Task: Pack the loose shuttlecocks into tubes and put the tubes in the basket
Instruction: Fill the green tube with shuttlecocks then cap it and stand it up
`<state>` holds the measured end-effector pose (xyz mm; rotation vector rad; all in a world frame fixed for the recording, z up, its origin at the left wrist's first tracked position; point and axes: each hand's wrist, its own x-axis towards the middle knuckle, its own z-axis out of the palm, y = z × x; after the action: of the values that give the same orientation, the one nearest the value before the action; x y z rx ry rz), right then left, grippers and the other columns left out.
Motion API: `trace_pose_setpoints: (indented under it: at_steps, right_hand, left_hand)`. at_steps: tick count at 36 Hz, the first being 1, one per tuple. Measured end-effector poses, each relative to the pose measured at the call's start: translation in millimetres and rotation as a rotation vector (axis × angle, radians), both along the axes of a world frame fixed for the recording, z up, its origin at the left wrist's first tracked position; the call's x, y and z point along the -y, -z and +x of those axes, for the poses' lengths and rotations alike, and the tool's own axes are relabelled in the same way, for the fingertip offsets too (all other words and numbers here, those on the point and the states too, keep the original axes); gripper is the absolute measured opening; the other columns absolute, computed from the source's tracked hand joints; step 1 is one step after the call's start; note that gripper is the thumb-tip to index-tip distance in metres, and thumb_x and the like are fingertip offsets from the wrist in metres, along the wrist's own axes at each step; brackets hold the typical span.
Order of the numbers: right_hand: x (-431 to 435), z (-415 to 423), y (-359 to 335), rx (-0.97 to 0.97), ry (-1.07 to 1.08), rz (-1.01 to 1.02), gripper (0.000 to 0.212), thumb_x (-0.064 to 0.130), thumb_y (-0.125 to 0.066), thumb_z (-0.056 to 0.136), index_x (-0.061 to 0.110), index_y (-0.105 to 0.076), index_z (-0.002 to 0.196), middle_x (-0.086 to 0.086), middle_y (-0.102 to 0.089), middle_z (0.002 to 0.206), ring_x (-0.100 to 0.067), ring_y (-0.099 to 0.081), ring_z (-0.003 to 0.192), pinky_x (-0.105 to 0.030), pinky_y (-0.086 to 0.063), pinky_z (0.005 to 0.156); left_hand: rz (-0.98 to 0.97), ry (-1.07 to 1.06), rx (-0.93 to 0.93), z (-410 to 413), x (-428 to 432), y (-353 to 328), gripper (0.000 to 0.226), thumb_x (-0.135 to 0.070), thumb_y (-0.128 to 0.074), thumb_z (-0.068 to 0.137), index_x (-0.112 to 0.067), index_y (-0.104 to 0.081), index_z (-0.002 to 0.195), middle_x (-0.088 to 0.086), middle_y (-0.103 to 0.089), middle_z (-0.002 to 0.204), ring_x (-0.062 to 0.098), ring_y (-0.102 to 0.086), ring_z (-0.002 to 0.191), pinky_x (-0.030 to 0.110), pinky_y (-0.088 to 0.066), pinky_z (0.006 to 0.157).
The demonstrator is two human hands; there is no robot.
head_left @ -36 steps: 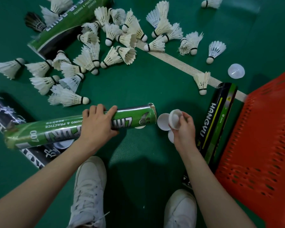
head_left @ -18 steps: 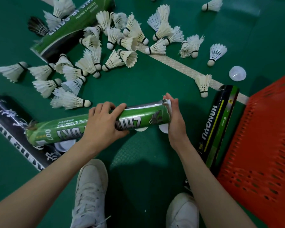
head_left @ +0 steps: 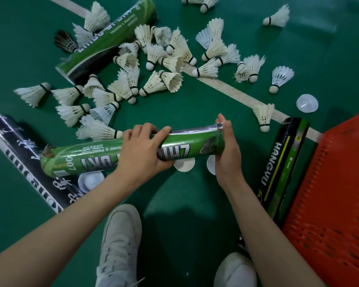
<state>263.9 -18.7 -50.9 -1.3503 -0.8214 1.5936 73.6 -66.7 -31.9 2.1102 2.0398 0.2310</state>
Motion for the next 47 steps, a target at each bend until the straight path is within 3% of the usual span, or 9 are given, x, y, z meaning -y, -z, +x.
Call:
trace_pose_setpoints:
  at_steps: [6, 14, 22, 29, 34, 37, 39, 42, 47]
  right_hand:
    - [-3.1, -12.5, 1.3, -0.329, 0.151, -0.18, 0.047, 0.053, -0.038, 0.096, 0.021, -0.056, 0.126, -0.003, -0.056, 0.131, -0.018, -0.055, 0.114, -0.039, -0.045, 0.097]
    - [-1.0, -47.3, -9.2, 0.052, -0.37, -0.229, 0.057, 0.035, -0.051, 0.097, 0.019, -0.03, 0.148, 0.001, -0.038, 0.147, -0.008, -0.041, 0.122, -0.043, -0.034, 0.111]
    - [-1.4, -59.8, -6.1, 0.233, -0.613, -0.17, 0.074, 0.037, -0.07, 0.084, 0.018, -0.031, 0.143, 0.003, -0.057, 0.123, -0.013, -0.06, 0.105, -0.027, -0.05, 0.089]
    - [-7.8, -39.4, -1.8, 0.871, -0.799, 0.107, 0.084, 0.041, -0.077, 0.064, 0.029, -0.033, 0.134, 0.004, -0.057, 0.107, -0.02, -0.061, 0.088, -0.045, -0.056, 0.077]
    - [-22.6, -27.7, -15.1, 1.136, -0.786, 0.339, 0.084, 0.036, -0.075, 0.07, 0.032, -0.03, 0.141, 0.008, -0.053, 0.112, -0.013, -0.051, 0.091, -0.029, -0.044, 0.079]
    - [-32.1, -21.0, -24.5, 1.232, -0.835, 0.459, 0.084, 0.038, -0.075, 0.071, 0.03, -0.031, 0.142, 0.007, -0.053, 0.113, -0.011, -0.041, 0.089, -0.026, -0.03, 0.076]
    - [-36.7, -17.7, -29.1, 1.263, -0.891, 0.562, 0.08, 0.038, -0.074, 0.07, 0.031, -0.034, 0.14, 0.008, -0.054, 0.116, -0.011, -0.04, 0.092, -0.026, -0.027, 0.077]
    - [-40.2, -15.5, -31.7, 1.266, -0.974, 0.728, 0.082, 0.038, -0.074, 0.07, 0.03, -0.035, 0.142, 0.009, -0.053, 0.128, -0.015, -0.046, 0.114, -0.031, -0.029, 0.097]
    - [-33.8, -20.6, -27.6, 1.211, -0.787, 0.881, 0.079, 0.037, -0.079, 0.067, 0.025, -0.047, 0.138, -0.001, -0.048, 0.139, -0.024, -0.031, 0.138, -0.051, -0.016, 0.116]
  left_hand:
    - [-0.266, -0.113, 0.035, 8.4, -31.2, -8.4, 0.09, -0.076, -0.062, 0.065, -0.031, -0.038, 0.139, 0.005, -0.05, 0.115, 0.027, -0.048, 0.107, 0.039, -0.04, 0.089]
    - [-0.428, -0.396, 0.497, -5.6, -78.6, -19.0, 0.086, -0.07, -0.065, 0.07, -0.018, -0.043, 0.135, 0.001, -0.057, 0.126, 0.02, -0.057, 0.102, 0.036, -0.05, 0.088]
    - [-0.409, -0.759, 1.179, -11.1, -94.4, -25.2, 0.037, -0.051, -0.065, 0.083, -0.015, -0.057, 0.087, -0.002, -0.06, 0.069, 0.014, -0.057, 0.062, 0.019, -0.042, 0.047]
    - [-0.419, -0.961, 1.408, -26.6, -69.4, -10.4, 0.054, -0.062, -0.05, 0.087, -0.013, -0.057, 0.107, 0.012, -0.068, 0.106, 0.029, -0.065, 0.098, 0.045, -0.053, 0.087]
    - [-0.673, -0.553, 0.902, -10.4, -31.9, -21.1, 0.067, -0.064, -0.039, 0.09, -0.003, -0.064, 0.101, 0.013, -0.071, 0.086, 0.03, -0.069, 0.081, 0.038, -0.058, 0.075]
    - [-0.197, -0.165, 0.27, -0.4, -14.6, -15.4, 0.038, -0.044, -0.066, 0.084, -0.011, -0.063, 0.104, -0.002, -0.06, 0.095, 0.019, -0.058, 0.091, 0.031, -0.05, 0.077]
    - [0.056, 0.012, 0.038, 0.2, -12.7, -7.7, 0.063, -0.029, -0.081, 0.067, -0.013, -0.053, 0.121, 0.01, -0.052, 0.115, 0.029, -0.045, 0.112, 0.044, -0.045, 0.097]
    - [0.072, 0.085, -0.145, -9.8, -21.1, 0.0, 0.104, -0.032, -0.089, 0.048, -0.014, -0.041, 0.138, 0.022, -0.049, 0.129, 0.037, -0.037, 0.126, 0.058, -0.02, 0.112]
    - [0.042, 0.02, -0.181, -16.7, -24.1, 3.2, 0.08, -0.026, -0.085, 0.06, -0.015, -0.051, 0.132, 0.013, -0.06, 0.113, 0.032, -0.056, 0.11, 0.058, -0.025, 0.108]
